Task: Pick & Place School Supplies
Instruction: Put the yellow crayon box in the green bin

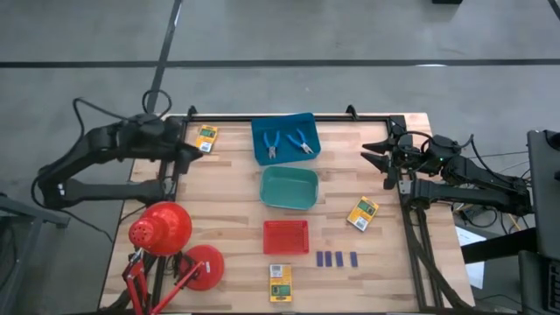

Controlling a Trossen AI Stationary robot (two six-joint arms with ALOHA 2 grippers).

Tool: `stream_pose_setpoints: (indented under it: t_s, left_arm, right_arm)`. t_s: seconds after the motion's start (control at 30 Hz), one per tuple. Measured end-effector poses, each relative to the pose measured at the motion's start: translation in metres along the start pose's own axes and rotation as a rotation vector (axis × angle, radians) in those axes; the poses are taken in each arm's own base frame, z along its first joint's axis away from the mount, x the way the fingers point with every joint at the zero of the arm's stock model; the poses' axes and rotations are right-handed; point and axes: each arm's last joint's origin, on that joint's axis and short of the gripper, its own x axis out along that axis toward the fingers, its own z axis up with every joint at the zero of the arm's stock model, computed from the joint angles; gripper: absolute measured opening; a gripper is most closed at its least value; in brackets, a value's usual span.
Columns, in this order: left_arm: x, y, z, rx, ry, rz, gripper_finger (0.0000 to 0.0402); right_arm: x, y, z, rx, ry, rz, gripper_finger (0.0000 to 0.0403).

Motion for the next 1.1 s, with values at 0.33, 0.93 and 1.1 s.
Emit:
stream_pose_setpoints:
  t_s: [0.33, 0.93, 1.1]
  left_arm:
    - [0.035, 0.012, 0.03, -0.088, 0.006, 0.07, 0.0152]
    - [0.08, 0.038, 0.041, -0.412, -0.029, 0.394, 0.0152]
    - [0.107, 0.051, 0.025, -0.562, 0.036, 0.488, 0.0152]
  right_arm:
    - [0.0, 0.0, 0.0, 0.0, 0.0, 0.0, 0.0128]
    - [0.0, 0.0, 0.0, 0.0, 0.0, -0.001, 0.0128]
    - [0.0, 0.0, 0.0, 0.0, 0.0, 0.0, 0.0128]
